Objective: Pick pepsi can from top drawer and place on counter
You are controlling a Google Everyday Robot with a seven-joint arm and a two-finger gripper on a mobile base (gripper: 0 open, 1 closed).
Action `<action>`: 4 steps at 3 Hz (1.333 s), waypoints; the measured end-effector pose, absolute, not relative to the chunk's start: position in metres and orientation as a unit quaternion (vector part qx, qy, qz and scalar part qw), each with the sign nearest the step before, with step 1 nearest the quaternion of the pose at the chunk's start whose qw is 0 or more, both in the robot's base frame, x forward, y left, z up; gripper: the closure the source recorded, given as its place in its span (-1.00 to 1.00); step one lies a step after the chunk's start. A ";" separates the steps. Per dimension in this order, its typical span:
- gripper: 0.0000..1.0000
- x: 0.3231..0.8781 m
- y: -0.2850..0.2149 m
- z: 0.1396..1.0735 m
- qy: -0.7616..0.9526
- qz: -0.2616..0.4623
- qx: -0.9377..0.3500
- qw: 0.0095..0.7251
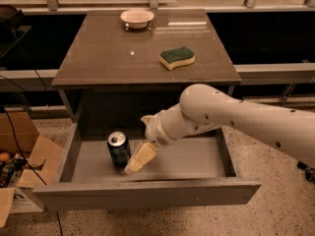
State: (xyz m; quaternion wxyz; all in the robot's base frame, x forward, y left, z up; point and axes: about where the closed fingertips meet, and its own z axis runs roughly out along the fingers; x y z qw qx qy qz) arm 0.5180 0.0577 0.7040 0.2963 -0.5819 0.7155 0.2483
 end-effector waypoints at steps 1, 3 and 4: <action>-1.00 0.520 0.068 0.686 0.721 0.252 -0.575 0.292; -1.00 0.529 0.106 0.674 0.715 0.281 -0.566 0.300; -0.62 0.525 0.125 0.672 0.709 0.308 -0.559 0.298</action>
Offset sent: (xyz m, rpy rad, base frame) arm 0.0200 0.0467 -0.0324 0.0402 0.0172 -0.0041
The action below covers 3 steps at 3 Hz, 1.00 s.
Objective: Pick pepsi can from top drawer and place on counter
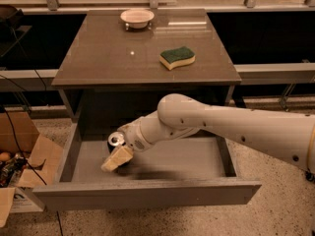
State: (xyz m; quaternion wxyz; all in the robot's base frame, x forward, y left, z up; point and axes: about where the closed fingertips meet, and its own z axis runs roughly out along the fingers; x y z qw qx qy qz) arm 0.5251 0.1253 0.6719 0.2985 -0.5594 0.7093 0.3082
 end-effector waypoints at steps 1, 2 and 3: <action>-0.15 0.526 0.126 0.672 0.719 0.327 -0.535 0.300; 0.31 0.529 0.117 0.676 0.730 0.335 -0.507 0.311; 0.77 0.539 0.092 0.719 0.724 0.335 -0.498 0.340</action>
Offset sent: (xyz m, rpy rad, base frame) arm 0.0114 -0.0242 0.0107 0.1117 0.0765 -0.1654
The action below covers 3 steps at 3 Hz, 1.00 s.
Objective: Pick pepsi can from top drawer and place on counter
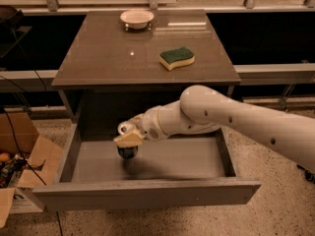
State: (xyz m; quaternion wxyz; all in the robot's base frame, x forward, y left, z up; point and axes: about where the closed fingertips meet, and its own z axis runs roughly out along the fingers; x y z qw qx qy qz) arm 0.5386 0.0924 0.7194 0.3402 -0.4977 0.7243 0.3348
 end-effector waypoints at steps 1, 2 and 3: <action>1.00 0.548 0.048 0.798 0.706 0.312 -0.510 0.380; 1.00 0.559 0.019 0.883 0.679 0.291 -0.533 0.412; 1.00 0.582 0.009 0.944 0.661 0.280 -0.548 0.430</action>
Offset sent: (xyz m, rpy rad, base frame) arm 0.0386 -0.1132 0.2736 0.0268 -0.3326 0.0365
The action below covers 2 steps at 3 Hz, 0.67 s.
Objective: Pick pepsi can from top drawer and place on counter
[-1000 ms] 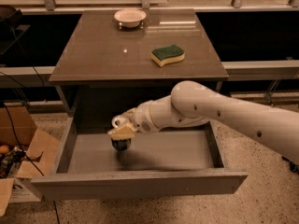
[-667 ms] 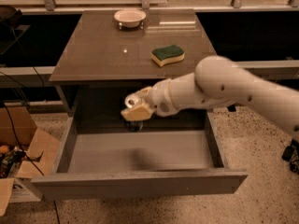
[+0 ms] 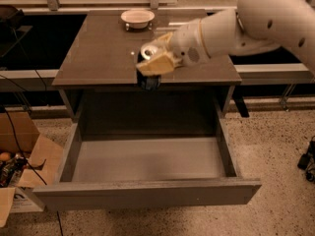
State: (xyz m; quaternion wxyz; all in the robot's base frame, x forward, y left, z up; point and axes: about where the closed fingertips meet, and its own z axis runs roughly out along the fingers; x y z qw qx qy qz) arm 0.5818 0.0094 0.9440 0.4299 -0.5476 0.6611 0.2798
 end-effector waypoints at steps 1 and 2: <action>1.00 0.630 0.020 0.985 0.652 0.284 -0.548 0.440; 1.00 0.662 0.038 0.991 0.653 0.296 -0.545 0.436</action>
Offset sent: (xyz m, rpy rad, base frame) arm 0.1176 0.0428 0.0571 0.0513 0.0227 0.0129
